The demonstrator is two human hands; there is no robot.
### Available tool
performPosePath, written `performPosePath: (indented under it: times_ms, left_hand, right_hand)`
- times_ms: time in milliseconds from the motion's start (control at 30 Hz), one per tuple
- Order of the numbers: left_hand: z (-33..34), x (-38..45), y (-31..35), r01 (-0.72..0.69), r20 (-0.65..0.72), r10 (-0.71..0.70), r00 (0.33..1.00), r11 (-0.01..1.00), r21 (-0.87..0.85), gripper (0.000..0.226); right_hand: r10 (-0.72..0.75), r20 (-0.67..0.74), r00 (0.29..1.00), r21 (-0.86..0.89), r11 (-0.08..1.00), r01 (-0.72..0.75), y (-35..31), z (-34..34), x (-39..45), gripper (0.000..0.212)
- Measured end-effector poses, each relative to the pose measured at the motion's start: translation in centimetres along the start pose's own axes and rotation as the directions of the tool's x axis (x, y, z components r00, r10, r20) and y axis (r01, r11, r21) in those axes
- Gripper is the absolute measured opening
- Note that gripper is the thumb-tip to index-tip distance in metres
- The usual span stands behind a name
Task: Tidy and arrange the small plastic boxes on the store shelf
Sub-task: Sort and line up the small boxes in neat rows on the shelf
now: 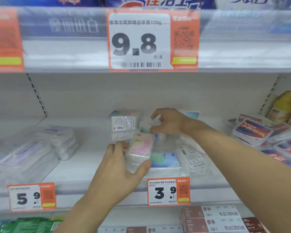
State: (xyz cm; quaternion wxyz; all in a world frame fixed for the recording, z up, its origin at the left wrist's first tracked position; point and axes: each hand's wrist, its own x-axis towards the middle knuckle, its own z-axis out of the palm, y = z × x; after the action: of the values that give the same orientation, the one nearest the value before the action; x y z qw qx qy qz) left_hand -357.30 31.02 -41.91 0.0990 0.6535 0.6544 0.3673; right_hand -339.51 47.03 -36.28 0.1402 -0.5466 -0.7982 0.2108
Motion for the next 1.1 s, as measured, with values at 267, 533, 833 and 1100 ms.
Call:
performPosePath:
  times_ms: [267, 533, 833, 1100]
  left_hand:
    - [-3.0, 9.0, -4.2, 0.106, -0.034, -0.109, 0.993, 0.99, -0.096, 0.061]
    - [-1.6, 11.8, -4.5, 0.067, 0.286, -0.004, 0.958, 0.975, -0.211, 0.077]
    - [-1.7, 7.7, -3.7, -0.25, 0.187, 0.231, 0.955, 0.964, 0.085, 0.038]
    - [-3.1, 6.4, -3.7, -0.249, -0.095, 0.25, 0.964, 0.968, 0.025, 0.036]
  right_hand:
    - [-0.094, -0.082, 0.992, 0.098, 0.99, 0.102, 1.5, -3.3, -3.4, 0.066]
    - [-0.092, 0.017, 0.996, -0.117, 0.989, 0.093, 0.6, -1.4, -6.1, 0.056]
    - [-0.388, -0.305, 0.87, -0.248, 0.914, 0.321, 2.3, 1.3, -9.4, 0.048]
    - [-0.244, -0.284, 0.927, -0.061, 0.97, 0.237, 3.3, 1.3, -12.3, 0.039]
